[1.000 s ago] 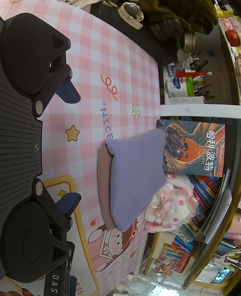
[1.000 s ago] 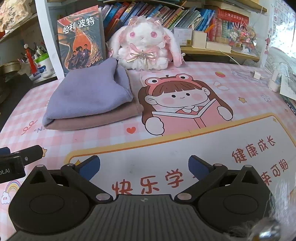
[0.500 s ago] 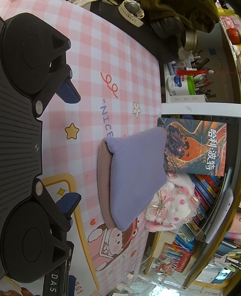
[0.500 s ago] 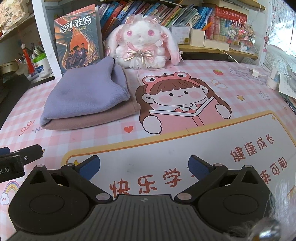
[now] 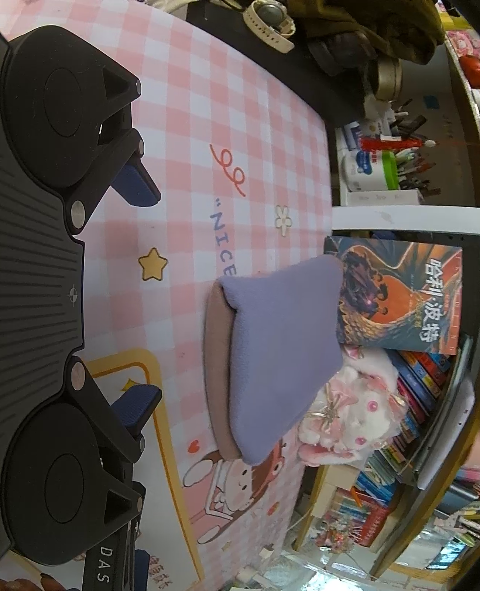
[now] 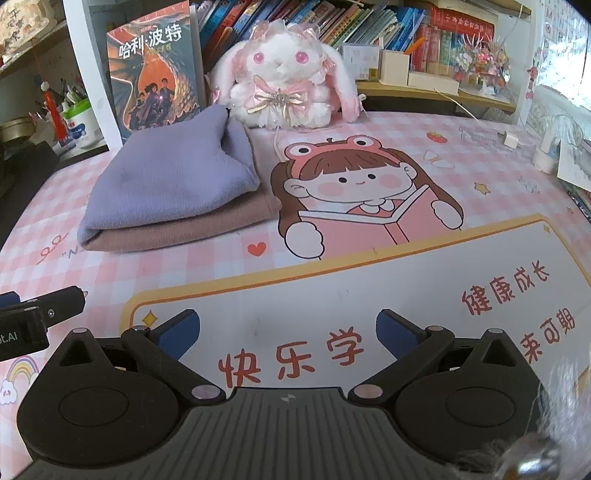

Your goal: Fold clothes

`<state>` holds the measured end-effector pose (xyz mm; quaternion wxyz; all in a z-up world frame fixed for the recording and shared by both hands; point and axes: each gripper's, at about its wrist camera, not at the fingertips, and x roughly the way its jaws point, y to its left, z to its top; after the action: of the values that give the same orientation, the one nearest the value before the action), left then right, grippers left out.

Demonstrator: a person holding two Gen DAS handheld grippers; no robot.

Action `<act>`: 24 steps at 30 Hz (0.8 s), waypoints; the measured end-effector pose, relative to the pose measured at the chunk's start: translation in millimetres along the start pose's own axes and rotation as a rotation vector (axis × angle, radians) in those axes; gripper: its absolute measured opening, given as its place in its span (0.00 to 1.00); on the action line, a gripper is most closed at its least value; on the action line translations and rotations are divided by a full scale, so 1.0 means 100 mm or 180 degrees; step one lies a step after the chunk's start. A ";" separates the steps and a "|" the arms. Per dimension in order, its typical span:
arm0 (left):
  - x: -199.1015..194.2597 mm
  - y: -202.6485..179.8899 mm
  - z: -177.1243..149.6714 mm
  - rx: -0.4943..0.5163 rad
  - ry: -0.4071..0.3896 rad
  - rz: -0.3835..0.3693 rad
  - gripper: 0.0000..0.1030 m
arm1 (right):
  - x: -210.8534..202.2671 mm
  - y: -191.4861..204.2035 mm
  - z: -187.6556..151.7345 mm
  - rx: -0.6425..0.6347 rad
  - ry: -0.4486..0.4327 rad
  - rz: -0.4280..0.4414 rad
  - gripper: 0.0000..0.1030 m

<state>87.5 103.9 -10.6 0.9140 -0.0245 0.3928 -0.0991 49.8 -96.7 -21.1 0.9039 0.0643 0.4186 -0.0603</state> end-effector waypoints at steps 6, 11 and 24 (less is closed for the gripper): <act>0.03 0.01 -0.03 0.0026 0.0088 0.0027 1.00 | 0.04 0.03 -0.04 -0.0057 0.0113 -0.0011 1.00; 0.04 0.05 -0.04 -0.0010 0.0133 0.0057 1.00 | 0.05 0.04 -0.04 -0.0067 0.0131 -0.0010 1.00; 0.04 0.07 -0.04 -0.0016 0.0152 0.0070 1.00 | 0.05 0.05 -0.04 -0.0075 0.0136 -0.0014 1.00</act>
<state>88.7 109.8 -17.4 0.9053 -0.0201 0.4149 -0.0886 50.8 -91.7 -27.9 0.8953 0.0540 0.4386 -0.0558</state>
